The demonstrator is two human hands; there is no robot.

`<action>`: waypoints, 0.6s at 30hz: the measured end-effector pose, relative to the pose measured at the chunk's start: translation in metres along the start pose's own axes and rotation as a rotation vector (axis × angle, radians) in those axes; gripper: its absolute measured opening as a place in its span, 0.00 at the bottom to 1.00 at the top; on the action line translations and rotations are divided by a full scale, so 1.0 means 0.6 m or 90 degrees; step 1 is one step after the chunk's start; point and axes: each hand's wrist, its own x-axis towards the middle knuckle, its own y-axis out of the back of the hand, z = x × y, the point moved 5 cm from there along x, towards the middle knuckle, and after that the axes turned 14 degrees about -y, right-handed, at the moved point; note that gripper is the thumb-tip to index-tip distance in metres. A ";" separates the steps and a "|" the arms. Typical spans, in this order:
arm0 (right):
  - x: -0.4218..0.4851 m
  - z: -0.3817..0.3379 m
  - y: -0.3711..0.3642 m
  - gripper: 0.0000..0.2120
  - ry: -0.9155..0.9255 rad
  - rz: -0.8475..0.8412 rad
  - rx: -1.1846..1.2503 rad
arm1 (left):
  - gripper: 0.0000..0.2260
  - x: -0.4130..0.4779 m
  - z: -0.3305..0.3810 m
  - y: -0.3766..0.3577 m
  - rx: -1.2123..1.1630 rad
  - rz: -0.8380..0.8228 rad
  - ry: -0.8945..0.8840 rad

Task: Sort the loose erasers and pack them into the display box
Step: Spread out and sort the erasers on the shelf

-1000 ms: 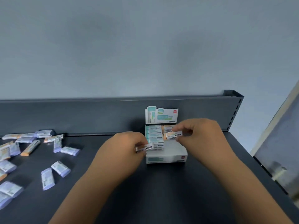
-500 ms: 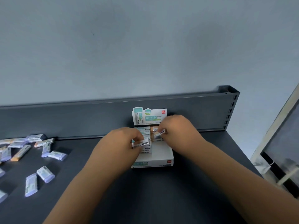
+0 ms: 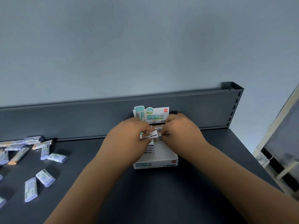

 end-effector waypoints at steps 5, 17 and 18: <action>0.004 0.010 0.025 0.14 -0.044 -0.020 0.078 | 0.06 0.040 0.009 -0.013 0.022 -0.022 -0.039; 0.007 0.031 0.019 0.06 -0.065 -0.010 0.071 | 0.08 0.097 0.002 -0.070 0.112 -0.045 -0.077; 0.007 0.032 0.016 0.07 -0.063 -0.009 0.069 | 0.08 0.097 0.001 -0.073 0.124 -0.039 -0.084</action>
